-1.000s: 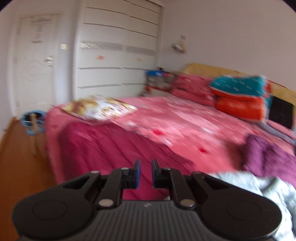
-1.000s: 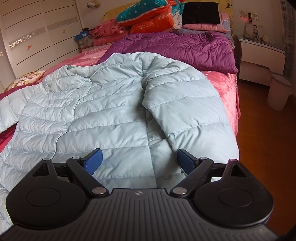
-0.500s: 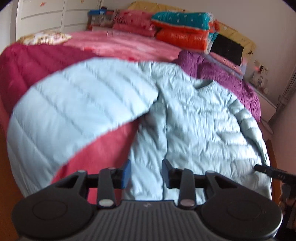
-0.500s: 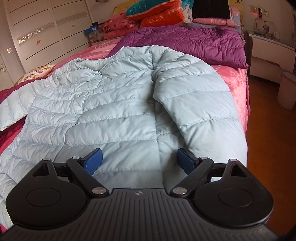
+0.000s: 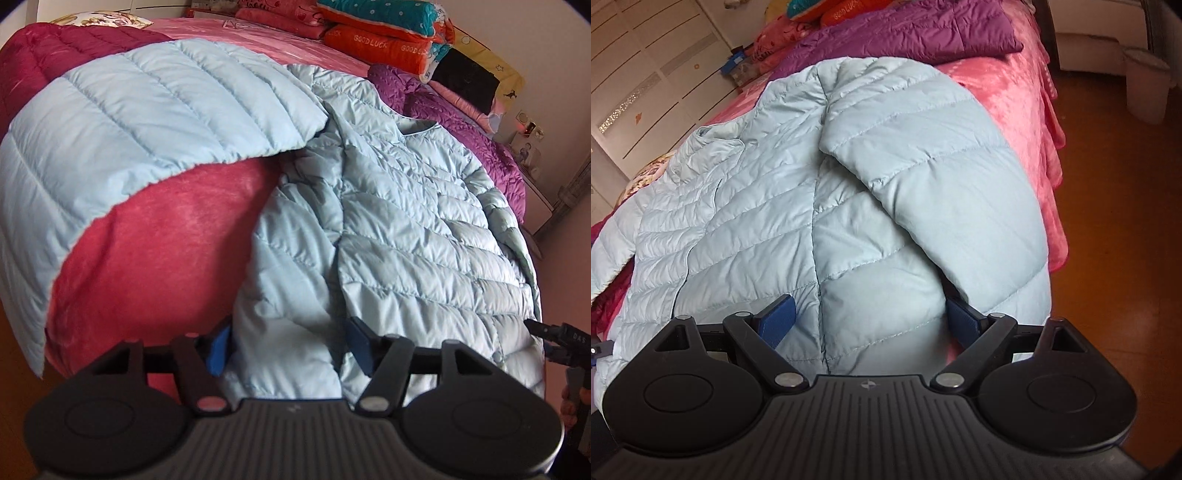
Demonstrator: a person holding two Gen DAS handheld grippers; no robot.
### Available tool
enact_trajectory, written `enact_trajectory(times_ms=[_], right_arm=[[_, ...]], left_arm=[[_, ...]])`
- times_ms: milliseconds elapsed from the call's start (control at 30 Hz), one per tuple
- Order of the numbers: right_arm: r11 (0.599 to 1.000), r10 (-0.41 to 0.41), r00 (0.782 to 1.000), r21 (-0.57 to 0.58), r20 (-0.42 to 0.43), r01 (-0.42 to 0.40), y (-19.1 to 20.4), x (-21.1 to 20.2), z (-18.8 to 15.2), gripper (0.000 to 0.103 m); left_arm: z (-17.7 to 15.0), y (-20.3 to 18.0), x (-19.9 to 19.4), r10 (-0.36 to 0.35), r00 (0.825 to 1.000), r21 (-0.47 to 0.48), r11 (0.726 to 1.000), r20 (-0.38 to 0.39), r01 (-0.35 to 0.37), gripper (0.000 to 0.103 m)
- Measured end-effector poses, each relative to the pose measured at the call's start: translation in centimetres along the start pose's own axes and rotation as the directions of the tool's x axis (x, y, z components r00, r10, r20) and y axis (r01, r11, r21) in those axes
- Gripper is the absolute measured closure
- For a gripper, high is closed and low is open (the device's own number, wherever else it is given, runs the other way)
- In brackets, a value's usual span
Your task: Fold large clothes
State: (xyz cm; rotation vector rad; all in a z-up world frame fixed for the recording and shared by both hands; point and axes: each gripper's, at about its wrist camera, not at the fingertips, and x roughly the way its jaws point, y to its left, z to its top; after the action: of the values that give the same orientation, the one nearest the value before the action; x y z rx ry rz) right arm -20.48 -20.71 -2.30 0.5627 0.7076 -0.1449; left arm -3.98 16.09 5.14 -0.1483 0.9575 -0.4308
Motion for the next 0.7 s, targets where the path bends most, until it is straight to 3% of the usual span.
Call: enact_trajectory(times_ms=[100, 233, 267, 333, 400, 633, 700], right_arm=[[0.999, 0.042, 0.999, 0.021, -0.015, -0.041, 0.1, 0.1, -0.3, 0.0], [0.998, 0.067, 0.998, -0.004, 0.005, -0.067, 0.6, -0.8, -0.4, 0.001], [0.997, 0.07, 0.998, -0.016, 0.011, -0.069, 0.8, -1.1, -0.5, 0.005], [0.996, 0.081, 0.996, -0.045, 0.026, -0.08, 1.2, -1.7, -0.6, 0.036], [0.993, 0.103, 0.994, -0.064, 0.036, -0.101, 1.6, -2.4, -0.6, 0.051], [0.989, 0.119, 0.992, -0.098, 0.045, -0.114, 2.6, -3.7, -0.9, 0.075], [0.987, 0.131, 0.99, -0.095, 0.045, -0.126, 2.7, -4.2, -0.8, 0.077]], left_arm=[[-0.5, -0.3, 0.1, -0.02, 1.0, -0.015, 1.0, -0.005, 0.02, 0.04], [-1.2, -1.5, 0.3, -0.03, 0.999, 0.0, 1.0, -0.014, 0.03, 0.062], [-1.4, -1.8, 0.4, -0.028, 1.0, 0.009, 1.0, -0.014, 0.028, 0.064], [-1.6, -2.5, 0.4, -0.044, 0.999, 0.015, 0.999, -0.023, 0.045, 0.081], [-1.8, -3.2, 0.5, -0.062, 0.998, 0.021, 0.998, -0.034, 0.062, 0.087], [-2.5, -5.5, -0.5, -0.091, 0.995, 0.099, 0.991, -0.046, 0.095, 0.095], [-2.5, -5.6, -1.2, -0.106, 0.993, 0.106, 0.988, -0.054, 0.112, 0.095]])
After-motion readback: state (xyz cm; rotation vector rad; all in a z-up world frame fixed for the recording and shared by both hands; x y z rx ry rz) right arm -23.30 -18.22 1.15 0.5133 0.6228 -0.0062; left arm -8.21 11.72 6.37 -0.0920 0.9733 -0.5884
